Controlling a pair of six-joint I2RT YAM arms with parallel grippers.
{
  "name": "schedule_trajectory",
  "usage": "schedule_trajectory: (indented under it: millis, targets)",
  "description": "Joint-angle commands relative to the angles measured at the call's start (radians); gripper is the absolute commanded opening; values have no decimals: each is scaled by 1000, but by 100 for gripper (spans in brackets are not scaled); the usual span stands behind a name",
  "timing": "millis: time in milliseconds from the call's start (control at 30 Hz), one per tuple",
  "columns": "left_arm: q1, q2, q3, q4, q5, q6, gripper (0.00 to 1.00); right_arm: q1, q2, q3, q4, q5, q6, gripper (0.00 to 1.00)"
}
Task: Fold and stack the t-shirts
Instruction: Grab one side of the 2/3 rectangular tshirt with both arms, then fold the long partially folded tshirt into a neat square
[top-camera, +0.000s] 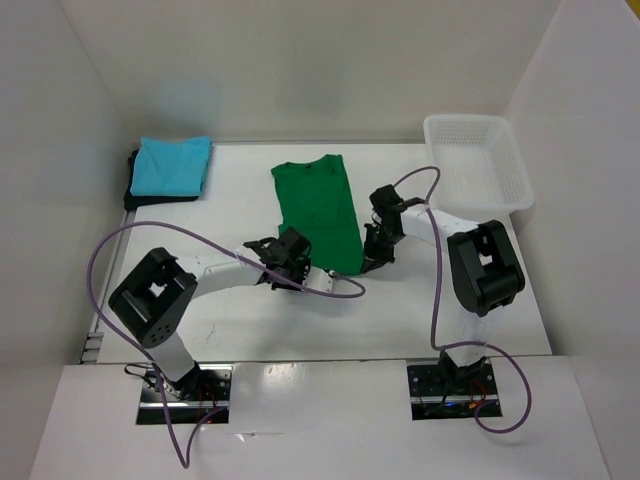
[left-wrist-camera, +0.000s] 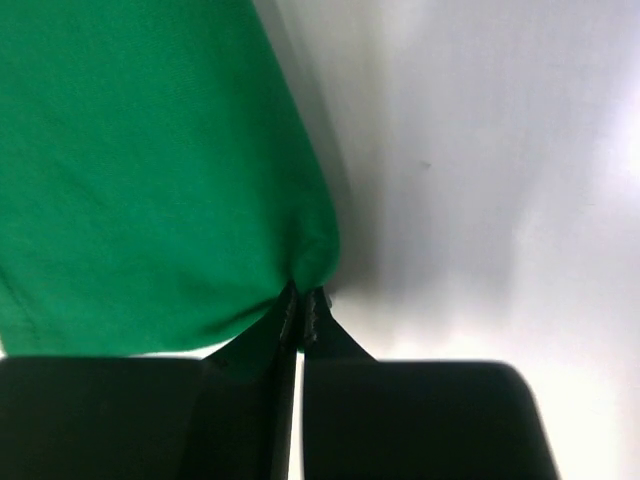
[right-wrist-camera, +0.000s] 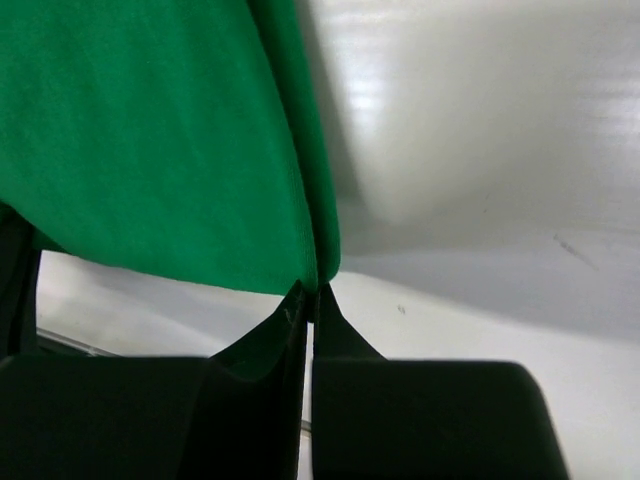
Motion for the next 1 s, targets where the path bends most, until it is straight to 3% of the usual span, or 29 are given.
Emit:
schedule_trajectory:
  millis: [0, 233, 400, 600, 767, 967]
  targets:
    - [2, -48, 42, -175, 70, -85, 0, 65, -96, 2, -87, 32, 4, 0]
    - [-9, -179, 122, -472, 82, -142, 0, 204, -286, -33, -244, 41, 120, 0]
    - [-19, -309, 191, -652, 168, -182, 0, 301, -458, -42, -345, 38, 270, 0]
    - [-19, -366, 335, -859, 305, -245, 0, 438, -542, -12, -408, 8, 412, 0]
    - [77, -313, 482, -858, 415, -310, 0, 420, -590, 25, -445, -6, 446, 0]
    - [227, -98, 622, -788, 507, -348, 0, 187, -543, 44, -392, -69, 265, 0]
